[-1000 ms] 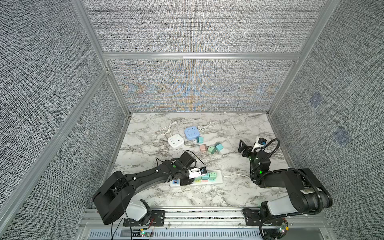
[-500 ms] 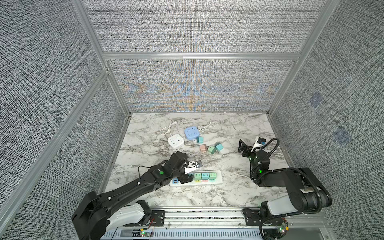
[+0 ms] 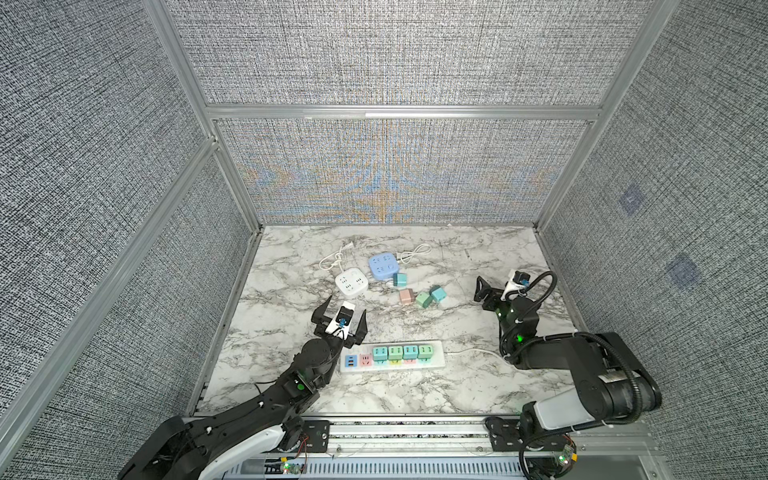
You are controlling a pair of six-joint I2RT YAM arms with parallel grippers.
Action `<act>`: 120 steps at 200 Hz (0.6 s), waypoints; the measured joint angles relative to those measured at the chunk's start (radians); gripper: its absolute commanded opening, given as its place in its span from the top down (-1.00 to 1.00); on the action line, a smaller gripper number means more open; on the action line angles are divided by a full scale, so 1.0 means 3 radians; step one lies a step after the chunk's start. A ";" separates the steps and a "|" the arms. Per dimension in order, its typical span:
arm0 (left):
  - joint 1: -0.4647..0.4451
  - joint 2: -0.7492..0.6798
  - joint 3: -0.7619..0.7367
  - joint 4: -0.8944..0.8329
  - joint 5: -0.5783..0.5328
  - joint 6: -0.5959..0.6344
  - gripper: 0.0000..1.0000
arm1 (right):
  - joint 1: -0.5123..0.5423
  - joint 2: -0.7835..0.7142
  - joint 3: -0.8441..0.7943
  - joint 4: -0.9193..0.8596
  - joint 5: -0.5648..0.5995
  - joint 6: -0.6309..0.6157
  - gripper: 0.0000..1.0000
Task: Insert the plug
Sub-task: 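Open the left gripper and lift it off the strip, then move the right gripper over a teal charger on the table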
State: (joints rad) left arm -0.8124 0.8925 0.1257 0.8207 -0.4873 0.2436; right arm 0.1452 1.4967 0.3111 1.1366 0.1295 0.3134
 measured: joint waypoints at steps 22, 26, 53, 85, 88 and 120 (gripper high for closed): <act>0.0005 0.0111 0.0144 0.0011 0.0113 -0.0135 -0.98 | 0.0000 0.0005 0.0042 -0.0084 -0.0014 0.0000 -0.99; 0.0005 0.0104 0.0209 -0.0006 0.0150 -0.0155 -0.98 | 0.0000 0.0008 0.0046 -0.0099 -0.0014 0.0000 -0.99; 0.0003 -0.0001 0.0430 -0.0108 0.0136 -0.0361 -0.98 | 0.0000 0.0036 0.0108 -0.0165 -0.0022 0.0000 -0.99; 0.0005 -0.0088 0.0341 -0.0163 0.0065 -0.0570 -0.98 | 0.0000 0.0090 0.0275 -0.0352 -0.0025 -0.0001 -0.99; 0.0005 -0.0090 0.0341 -0.0173 0.0065 -0.0580 -0.98 | 0.0000 0.0095 0.0285 -0.0364 -0.0025 -0.0001 -0.99; 0.0005 -0.0181 0.0357 -0.0224 0.0058 -0.0727 -0.98 | 0.0000 0.0111 0.0323 -0.0504 -0.0025 0.0001 -0.99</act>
State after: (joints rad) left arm -0.8108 0.8383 0.2329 0.7536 -0.4698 0.0254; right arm 0.1452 1.5299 0.4080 0.9855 0.1219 0.3138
